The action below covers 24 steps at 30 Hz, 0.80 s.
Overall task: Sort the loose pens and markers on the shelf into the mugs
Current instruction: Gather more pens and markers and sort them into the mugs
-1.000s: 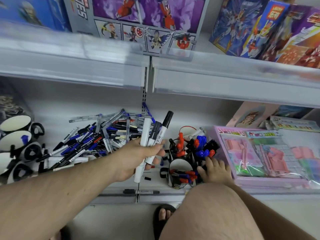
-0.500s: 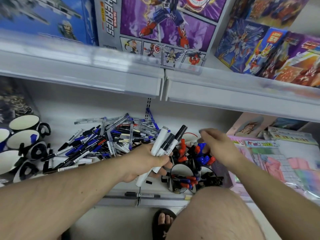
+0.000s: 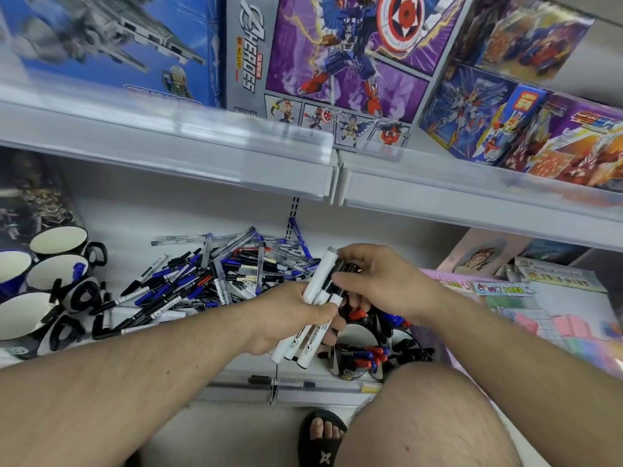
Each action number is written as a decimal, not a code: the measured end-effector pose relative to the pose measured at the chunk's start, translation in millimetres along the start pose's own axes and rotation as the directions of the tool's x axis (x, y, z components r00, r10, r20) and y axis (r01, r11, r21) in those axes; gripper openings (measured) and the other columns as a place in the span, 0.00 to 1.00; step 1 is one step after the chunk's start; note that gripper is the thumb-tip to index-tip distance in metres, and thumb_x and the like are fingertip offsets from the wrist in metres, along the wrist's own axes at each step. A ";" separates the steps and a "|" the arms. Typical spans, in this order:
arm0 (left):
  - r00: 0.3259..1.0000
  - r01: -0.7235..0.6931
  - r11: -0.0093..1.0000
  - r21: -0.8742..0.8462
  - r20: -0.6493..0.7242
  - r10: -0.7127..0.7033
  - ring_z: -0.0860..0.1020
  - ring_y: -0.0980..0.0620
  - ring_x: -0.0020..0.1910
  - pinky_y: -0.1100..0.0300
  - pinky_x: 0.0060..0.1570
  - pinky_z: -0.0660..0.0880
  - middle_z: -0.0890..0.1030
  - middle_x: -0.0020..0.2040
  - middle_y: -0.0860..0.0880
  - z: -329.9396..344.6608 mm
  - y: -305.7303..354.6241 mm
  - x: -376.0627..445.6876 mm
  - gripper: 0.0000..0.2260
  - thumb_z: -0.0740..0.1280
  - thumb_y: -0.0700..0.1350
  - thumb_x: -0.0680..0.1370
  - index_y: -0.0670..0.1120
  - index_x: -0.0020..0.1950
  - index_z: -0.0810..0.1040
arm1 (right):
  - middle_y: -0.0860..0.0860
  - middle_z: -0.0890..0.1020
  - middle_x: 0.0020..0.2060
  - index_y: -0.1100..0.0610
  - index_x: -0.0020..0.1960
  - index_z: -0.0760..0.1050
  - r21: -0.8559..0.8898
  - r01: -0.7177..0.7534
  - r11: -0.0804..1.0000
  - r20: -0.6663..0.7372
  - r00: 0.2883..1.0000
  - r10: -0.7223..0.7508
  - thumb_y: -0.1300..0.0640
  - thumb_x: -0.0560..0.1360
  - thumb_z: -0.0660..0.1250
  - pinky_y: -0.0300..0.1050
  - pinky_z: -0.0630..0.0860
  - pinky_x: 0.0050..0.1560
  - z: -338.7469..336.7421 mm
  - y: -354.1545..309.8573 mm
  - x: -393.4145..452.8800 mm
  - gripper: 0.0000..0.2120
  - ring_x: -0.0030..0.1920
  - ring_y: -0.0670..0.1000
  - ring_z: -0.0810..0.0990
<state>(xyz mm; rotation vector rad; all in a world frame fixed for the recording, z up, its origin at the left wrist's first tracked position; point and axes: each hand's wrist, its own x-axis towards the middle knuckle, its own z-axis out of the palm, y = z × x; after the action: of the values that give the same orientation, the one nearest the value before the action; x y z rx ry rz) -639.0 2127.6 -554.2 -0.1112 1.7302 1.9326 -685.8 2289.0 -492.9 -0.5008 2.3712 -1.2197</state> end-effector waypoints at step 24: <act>0.969 0.107 0.975 0.197 -0.239 -0.058 0.83 0.52 0.47 0.56 0.46 0.80 0.85 0.49 0.51 -22.0 -13.8 15.3 0.06 0.63 0.45 0.82 0.50 0.56 0.78 | 0.58 0.80 0.51 0.61 0.56 0.76 -0.465 -0.228 0.855 -0.545 0.835 -0.073 0.64 0.78 0.62 0.44 0.69 0.46 -46.4 153.5 51.3 0.08 0.46 0.53 0.74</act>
<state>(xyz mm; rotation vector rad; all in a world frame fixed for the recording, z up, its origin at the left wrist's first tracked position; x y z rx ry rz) -652.3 2112.4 -576.6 -0.3387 2.0355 1.7219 -772.0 2379.2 -606.0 -0.2043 3.2070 -0.7250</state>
